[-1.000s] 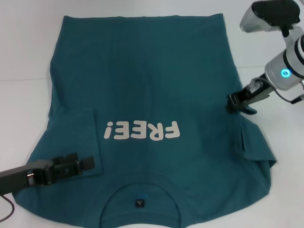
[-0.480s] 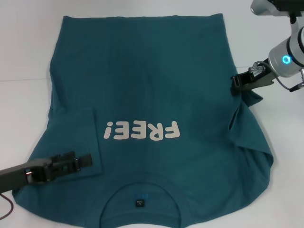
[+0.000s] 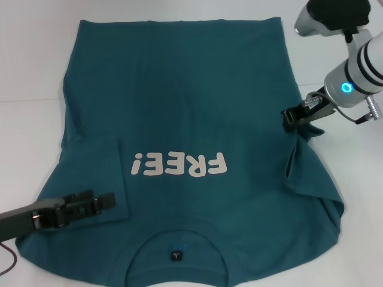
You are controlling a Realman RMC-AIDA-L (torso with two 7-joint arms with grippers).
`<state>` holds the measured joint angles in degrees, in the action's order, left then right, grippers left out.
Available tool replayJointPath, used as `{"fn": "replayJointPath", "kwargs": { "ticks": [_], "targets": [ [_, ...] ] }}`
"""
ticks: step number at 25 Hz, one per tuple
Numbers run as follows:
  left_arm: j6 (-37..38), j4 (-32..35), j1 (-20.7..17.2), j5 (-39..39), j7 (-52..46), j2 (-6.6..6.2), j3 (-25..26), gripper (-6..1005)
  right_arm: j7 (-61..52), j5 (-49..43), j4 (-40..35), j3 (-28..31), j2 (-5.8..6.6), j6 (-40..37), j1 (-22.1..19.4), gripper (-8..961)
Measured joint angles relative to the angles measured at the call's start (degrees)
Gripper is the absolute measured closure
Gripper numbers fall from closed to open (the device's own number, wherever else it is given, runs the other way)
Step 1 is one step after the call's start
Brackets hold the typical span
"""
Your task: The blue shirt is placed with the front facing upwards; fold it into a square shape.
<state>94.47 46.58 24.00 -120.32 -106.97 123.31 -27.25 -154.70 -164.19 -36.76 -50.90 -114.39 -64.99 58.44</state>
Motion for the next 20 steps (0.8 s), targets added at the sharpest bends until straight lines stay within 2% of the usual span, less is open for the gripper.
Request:
{"fn": "replayJointPath", "kwargs": {
  "ticks": [8, 20],
  "targets": [
    [-0.30, -0.04, -0.17, 0.03, 0.00, 0.18, 0.00, 41, 1.58, -0.01, -0.35, -6.55, -1.53, 3.12, -0.07, 931],
    [-0.28, -0.10, -0.52, 0.55, -0.06, 0.18, 0.00, 41, 1.66, -0.75, -0.42, -9.06, -2.20, 4.55, -0.29, 744]
  ]
}}
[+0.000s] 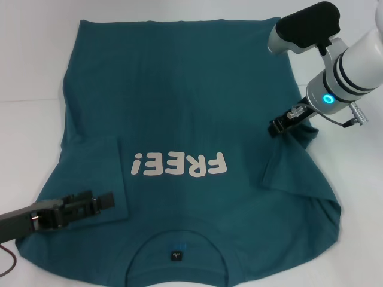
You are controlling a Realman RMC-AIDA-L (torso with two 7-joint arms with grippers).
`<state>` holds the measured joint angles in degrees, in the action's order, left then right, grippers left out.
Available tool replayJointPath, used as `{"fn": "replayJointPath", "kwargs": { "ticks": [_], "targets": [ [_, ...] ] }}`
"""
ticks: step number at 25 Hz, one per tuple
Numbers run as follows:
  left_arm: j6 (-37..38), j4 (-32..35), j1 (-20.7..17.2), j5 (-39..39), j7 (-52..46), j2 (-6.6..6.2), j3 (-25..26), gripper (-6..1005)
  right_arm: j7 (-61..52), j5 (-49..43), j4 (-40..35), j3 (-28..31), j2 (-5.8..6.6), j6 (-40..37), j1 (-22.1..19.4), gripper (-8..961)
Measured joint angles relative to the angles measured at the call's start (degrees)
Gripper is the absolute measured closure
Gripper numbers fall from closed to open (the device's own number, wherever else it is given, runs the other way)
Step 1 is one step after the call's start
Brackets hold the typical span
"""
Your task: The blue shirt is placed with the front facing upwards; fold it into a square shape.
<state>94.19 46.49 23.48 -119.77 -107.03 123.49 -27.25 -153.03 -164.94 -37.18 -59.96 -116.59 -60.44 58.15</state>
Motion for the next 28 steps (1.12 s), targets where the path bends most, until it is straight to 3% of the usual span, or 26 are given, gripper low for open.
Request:
{"fn": "replayJointPath", "kwargs": {
  "ticks": [4, 9, 20, 24, 28],
  "targets": [
    [0.03, 0.00, -0.10, 0.11, -0.02, 0.00, 0.01, 41, -0.47, -2.25, 0.00, -0.33, -1.45, 4.73, -0.40, 691],
    [0.03, 0.00, -0.10, 0.15, -0.11, -0.01, 0.00, 41, -0.35, -3.09, 0.00, -3.18, -2.38, 5.92, -0.54, 650],
    [0.03, 0.01, -0.15, 0.16, -0.11, -0.07, 0.03, 41, 1.15, -2.86, -4.26, -4.53, -2.52, -0.67, -1.03, 641],
    [0.03, 0.01, -0.18, 0.16, -0.11, -0.01, 0.56, 41, -0.23, -2.76, -8.08, -4.37, -2.65, -1.07, -3.31, 638],
    [0.09, 0.01, -0.19, 0.15, -0.11, -0.05, 1.25, 41, -0.77, -2.43, -12.58, -2.59, -2.58, -6.14, -5.43, 635]
  ]
}}
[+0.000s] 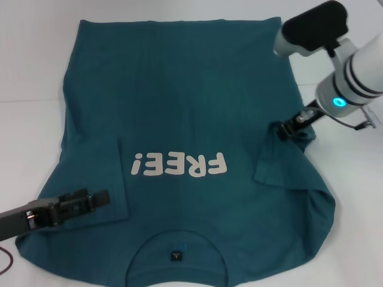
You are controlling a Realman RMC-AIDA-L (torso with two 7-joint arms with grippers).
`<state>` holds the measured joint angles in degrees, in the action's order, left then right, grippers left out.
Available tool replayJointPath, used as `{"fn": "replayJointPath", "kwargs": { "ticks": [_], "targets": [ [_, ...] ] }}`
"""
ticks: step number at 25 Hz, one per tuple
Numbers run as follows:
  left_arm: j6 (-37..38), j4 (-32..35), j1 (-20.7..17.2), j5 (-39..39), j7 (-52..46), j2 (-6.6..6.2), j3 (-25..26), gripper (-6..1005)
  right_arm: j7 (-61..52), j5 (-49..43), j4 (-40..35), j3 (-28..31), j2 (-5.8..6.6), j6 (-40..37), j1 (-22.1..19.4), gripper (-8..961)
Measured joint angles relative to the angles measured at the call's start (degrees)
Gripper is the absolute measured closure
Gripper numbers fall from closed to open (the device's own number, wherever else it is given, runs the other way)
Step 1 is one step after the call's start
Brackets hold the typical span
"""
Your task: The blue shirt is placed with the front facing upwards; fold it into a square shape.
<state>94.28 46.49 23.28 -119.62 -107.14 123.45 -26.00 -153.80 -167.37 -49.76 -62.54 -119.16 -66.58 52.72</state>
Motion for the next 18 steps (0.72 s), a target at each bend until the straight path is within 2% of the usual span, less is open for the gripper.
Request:
{"fn": "replayJointPath", "kwargs": {
  "ticks": [4, 8, 12, 18],
  "targets": [
    [-0.04, 0.00, 0.00, 0.00, 0.00, 0.00, 0.16, 41, 0.45, 0.01, -0.78, 4.37, 0.53, -6.31, -0.34, 631],
    [-0.14, 0.00, 0.11, 0.00, 0.00, 0.08, 0.17, 41, 0.63, 0.03, 0.14, 5.66, 0.65, -6.57, -1.13, 628],
    [-0.16, 0.00, 0.19, 0.00, -0.35, 0.14, 0.16, 41, 0.03, -0.35, 3.27, 5.74, 0.69, -1.75, -1.68, 625],
    [-0.14, 0.00, 0.20, 0.00, -0.55, 0.13, 0.16, 41, -1.18, -0.44, 8.44, 6.09, 0.56, 10.02, -1.96, 620]
  ]
}}
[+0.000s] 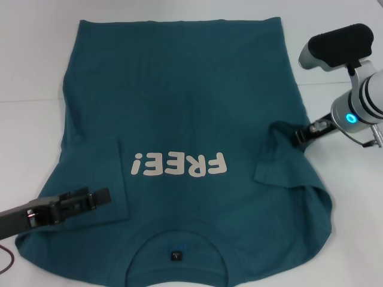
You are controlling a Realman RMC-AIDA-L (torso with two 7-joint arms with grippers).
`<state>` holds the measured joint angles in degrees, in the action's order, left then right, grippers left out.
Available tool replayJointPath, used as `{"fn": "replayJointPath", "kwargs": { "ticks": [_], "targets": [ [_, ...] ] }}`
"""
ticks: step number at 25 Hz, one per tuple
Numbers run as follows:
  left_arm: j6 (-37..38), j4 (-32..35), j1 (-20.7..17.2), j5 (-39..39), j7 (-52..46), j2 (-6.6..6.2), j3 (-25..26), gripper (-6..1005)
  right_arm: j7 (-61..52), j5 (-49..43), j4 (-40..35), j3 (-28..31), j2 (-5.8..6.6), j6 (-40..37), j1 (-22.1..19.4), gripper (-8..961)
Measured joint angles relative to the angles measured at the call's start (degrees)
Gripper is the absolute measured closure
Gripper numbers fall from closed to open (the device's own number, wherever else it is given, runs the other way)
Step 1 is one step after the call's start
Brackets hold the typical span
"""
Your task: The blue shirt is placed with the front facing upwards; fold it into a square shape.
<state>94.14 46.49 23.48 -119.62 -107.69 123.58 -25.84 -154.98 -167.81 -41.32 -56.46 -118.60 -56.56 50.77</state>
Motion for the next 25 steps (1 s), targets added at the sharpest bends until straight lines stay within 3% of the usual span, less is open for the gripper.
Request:
{"fn": "replayJointPath", "kwargs": {
  "ticks": [6, 13, 18, 22, 25],
  "targets": [
    [0.03, 0.00, 0.20, 0.00, -0.20, 0.04, 0.00, 41, -1.23, 0.00, -0.07, -0.29, -0.34, 7.10, -0.11, 615],
    [-0.02, -0.61, 0.38, 0.00, -0.22, 0.08, 0.00, 41, -3.10, -0.06, 1.19, -0.08, 0.26, 15.25, -0.22, 609],
    [0.07, -0.62, 0.15, 0.81, -0.24, 0.01, 0.10, 41, -2.04, 4.59, -3.33, 1.14, 1.15, 7.63, -1.56, 605],
    [0.56, -0.48, -0.13, 1.89, -1.78, -0.27, 0.65, 41, 8.44, 22.96, -10.46, 5.52, 1.91, -3.65, -6.99, 601],
    [1.04, -0.19, -0.22, 2.06, -4.60, -0.60, 0.95, 41, 15.96, 38.46, -10.40, 9.34, 4.20, -13.80, -10.62, 599]
  ]
}}
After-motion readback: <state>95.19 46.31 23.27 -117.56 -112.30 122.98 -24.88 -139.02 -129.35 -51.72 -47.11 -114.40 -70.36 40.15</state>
